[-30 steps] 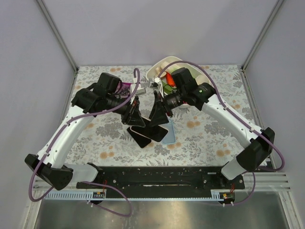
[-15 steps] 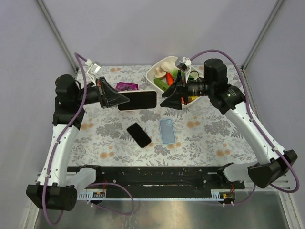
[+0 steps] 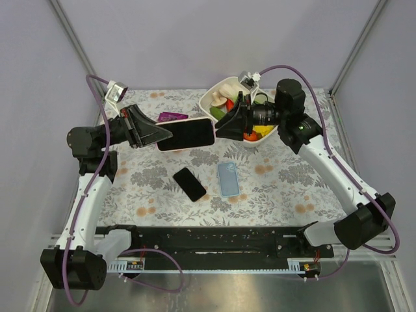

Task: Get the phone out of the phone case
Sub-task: Remove the phone case from the phone.

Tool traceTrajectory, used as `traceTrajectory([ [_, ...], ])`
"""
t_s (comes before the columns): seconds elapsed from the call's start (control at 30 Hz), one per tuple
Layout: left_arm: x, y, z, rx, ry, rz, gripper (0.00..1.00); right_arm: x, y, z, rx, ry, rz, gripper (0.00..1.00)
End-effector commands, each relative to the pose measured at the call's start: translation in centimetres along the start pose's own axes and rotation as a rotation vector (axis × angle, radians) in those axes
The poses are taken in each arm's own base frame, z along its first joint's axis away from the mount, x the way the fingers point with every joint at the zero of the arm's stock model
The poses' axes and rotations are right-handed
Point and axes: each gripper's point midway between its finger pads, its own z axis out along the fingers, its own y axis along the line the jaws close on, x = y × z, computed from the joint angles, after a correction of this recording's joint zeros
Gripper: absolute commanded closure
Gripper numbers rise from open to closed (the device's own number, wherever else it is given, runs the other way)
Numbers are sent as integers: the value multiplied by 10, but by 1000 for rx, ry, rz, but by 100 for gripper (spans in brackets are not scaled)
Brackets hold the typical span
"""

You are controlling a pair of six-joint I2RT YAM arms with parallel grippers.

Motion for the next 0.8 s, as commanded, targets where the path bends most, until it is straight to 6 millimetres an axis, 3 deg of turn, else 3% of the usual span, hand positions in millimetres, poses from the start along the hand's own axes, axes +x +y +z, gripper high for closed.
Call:
traceTrajectory([
  [0.0, -8, -9, -1, -12, -78, 27, 100, -16, 30, -1, -178, -45, -54, 41],
  [0.33, -5, 9, -3, -96, -123, -47, 100, 6, 45, -10, -265, 13, -64, 42],
  [0.77, 2, 10, -2, -88, -117, -54, 100, -4, 49, -6, -328, -31, -28, 50],
])
